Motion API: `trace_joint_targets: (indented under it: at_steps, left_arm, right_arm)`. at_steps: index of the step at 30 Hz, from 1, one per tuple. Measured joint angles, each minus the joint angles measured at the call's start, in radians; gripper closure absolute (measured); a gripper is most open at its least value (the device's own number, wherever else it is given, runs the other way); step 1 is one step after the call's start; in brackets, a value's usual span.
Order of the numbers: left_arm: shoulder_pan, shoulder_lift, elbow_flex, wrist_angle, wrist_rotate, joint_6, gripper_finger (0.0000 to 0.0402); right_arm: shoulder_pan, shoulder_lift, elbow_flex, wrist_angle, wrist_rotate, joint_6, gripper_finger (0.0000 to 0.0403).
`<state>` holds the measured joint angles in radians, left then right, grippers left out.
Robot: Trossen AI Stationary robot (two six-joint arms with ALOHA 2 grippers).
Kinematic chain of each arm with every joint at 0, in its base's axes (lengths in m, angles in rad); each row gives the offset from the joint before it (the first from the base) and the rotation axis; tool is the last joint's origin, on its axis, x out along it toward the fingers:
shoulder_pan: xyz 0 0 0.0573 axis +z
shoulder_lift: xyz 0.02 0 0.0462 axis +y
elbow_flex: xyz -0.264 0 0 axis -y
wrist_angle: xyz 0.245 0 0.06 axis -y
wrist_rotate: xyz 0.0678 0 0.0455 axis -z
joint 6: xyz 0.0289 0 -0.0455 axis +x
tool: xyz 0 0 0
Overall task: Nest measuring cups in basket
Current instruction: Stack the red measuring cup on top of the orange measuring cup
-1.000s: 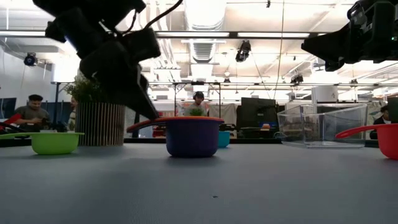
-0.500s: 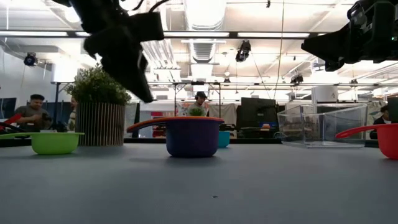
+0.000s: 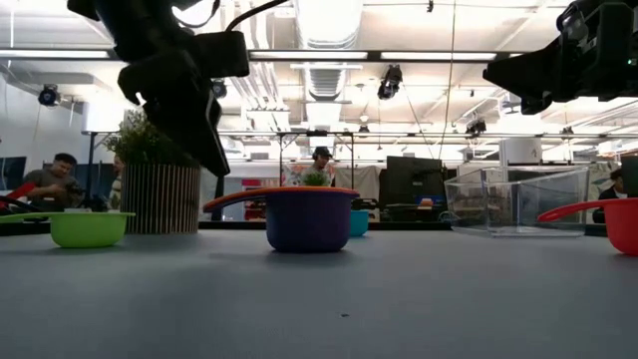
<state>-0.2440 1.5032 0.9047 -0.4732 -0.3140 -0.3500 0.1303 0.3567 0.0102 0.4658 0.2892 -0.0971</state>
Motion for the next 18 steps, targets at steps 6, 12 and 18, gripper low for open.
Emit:
trace_joint_targets:
  at_steps: [6,12,18]
  left_arm:
    - [-0.006,-0.001,-0.004,0.004,0.0,0.0,0.0213]
    - [-0.01,-0.001,-0.01,0.022,-0.007,-0.007,0.0213]
    - [-0.025,-0.006,-0.011,-0.023,-0.009,-0.025,0.0213]
  right_arm:
    - [0.0,0.0,0.0,-0.001,0.0,0.0,0.033]
    - [0.0,0.0,0.0,-0.001,0.0,0.0,0.033]
    - [0.0,0.0,0.0,-0.001,0.0,0.0,0.033]
